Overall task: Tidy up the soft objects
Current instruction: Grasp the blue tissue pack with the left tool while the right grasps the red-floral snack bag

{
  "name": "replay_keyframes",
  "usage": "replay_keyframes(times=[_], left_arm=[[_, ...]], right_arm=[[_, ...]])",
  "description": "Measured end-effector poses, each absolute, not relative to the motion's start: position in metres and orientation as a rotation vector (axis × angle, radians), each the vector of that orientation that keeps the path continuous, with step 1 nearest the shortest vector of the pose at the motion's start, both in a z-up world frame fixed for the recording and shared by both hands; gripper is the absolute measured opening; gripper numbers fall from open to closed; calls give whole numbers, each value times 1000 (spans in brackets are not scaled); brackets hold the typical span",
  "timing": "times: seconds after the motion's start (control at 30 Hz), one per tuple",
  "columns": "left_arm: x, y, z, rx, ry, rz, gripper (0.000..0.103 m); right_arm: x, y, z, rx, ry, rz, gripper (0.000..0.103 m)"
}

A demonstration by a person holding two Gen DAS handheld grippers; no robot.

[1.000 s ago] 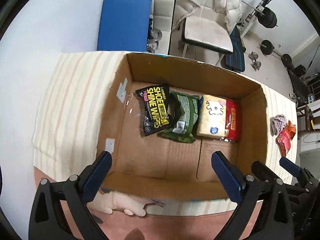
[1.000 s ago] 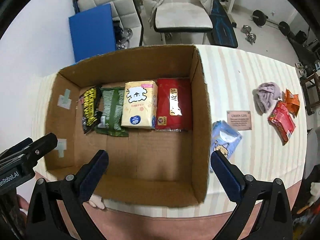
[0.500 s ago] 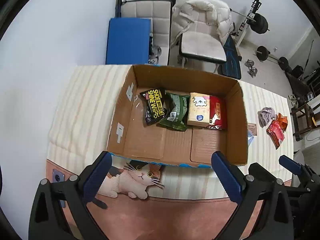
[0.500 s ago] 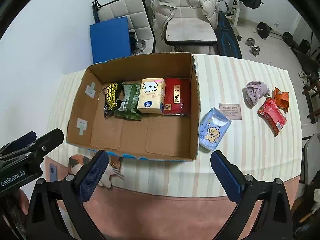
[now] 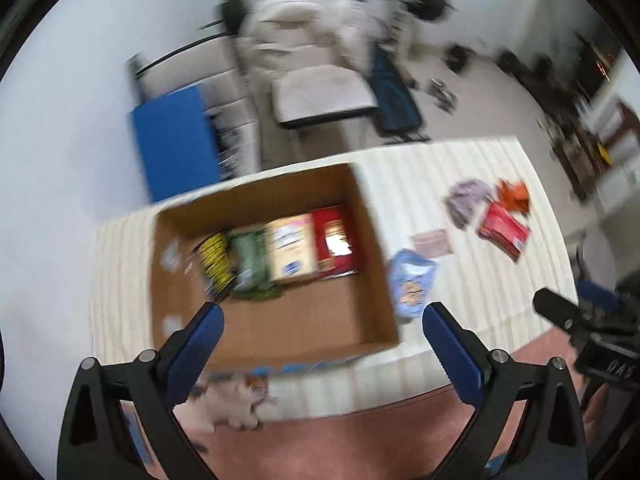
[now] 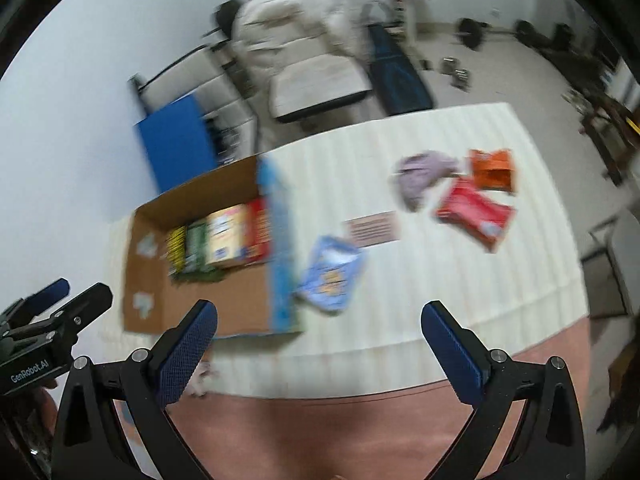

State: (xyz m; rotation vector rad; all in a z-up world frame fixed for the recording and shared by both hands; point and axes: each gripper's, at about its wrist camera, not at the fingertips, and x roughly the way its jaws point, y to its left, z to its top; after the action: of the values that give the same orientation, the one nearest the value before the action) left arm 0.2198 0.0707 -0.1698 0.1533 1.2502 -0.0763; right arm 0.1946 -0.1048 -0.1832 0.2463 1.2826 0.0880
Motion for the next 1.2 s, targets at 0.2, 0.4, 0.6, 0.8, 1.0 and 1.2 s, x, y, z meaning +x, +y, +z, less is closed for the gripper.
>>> replay_keyframes(times=[0.2,0.4,0.6,0.8,1.0,1.2], left_arm=[[290,-34,-241,419,1428,-226,102],[332,-83,-347,578,1676,-264,102],[332,-94,-419,661,1864,-257,102],[330,-93,-453,738,1948,-205,102],[323,-95,-472,614,2042,-187,80],[326,-92,-466,325,2029,-148,62]], right_arm=[[219,-193,-216,284,1351,-16,103],[243,-245,-262,238,1442,-31,103],[264,-271,-305,192,1533,-4,103],[282,-279,-326,144,1565,45,103],[310,-275,-361,25,1620,107,103],[343,-261,-412,-119,1688,154,103]])
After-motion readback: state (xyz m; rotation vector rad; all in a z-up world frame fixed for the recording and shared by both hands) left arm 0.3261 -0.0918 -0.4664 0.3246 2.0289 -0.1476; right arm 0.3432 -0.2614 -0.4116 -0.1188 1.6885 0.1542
